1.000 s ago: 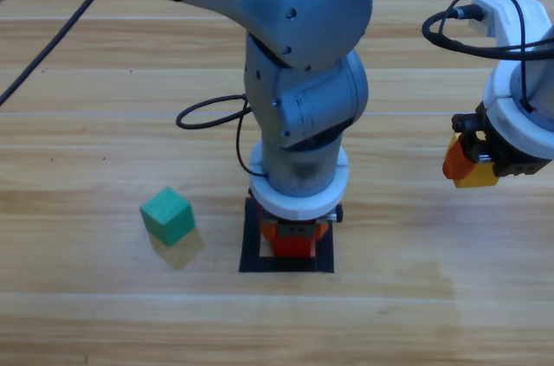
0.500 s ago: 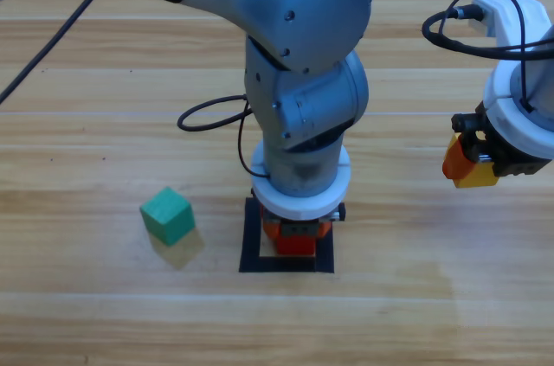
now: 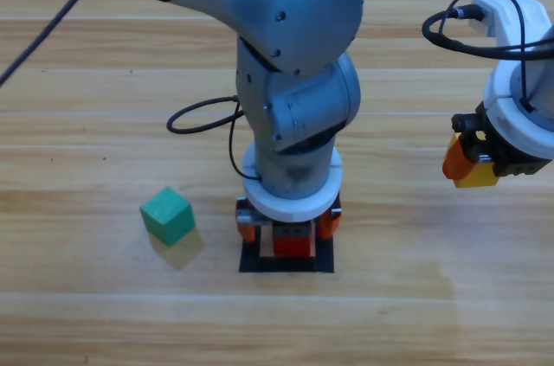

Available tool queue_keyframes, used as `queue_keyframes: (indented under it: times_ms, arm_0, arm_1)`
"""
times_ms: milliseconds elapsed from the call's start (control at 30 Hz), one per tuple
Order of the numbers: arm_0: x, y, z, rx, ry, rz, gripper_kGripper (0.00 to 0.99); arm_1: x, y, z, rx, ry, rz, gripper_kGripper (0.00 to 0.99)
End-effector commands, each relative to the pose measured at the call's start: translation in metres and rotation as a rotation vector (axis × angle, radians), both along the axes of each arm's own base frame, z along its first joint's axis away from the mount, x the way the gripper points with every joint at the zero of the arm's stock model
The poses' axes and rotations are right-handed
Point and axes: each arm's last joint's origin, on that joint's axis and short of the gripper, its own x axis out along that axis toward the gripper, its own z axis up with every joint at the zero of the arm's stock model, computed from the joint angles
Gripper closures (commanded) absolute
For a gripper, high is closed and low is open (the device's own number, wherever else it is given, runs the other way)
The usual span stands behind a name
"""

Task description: Stack the blocks in the rectangular block: red at the bottom, yellow in the middle, green on top

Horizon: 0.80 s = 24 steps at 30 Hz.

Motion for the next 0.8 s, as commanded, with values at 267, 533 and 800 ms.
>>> queue_keyframes:
  times_ms: [267,533,800]
  arm_0:
    - [-0.014,0.013,0.072,-0.106,-0.129,0.013,0.000]
    - [-0.061,0.108,0.189,-0.203,-0.390,0.089,0.001]
    - [-0.118,0.233,0.255,-0.148,-0.679,-0.079,0.022]
  arm_1:
    - [-0.011,-0.007,0.017,0.033,-0.051,0.001,0.972]
    - [-0.013,0.020,0.026,0.009,0.000,-0.069,0.972]
    - [-0.012,0.083,0.021,0.027,0.081,-0.120,0.972]
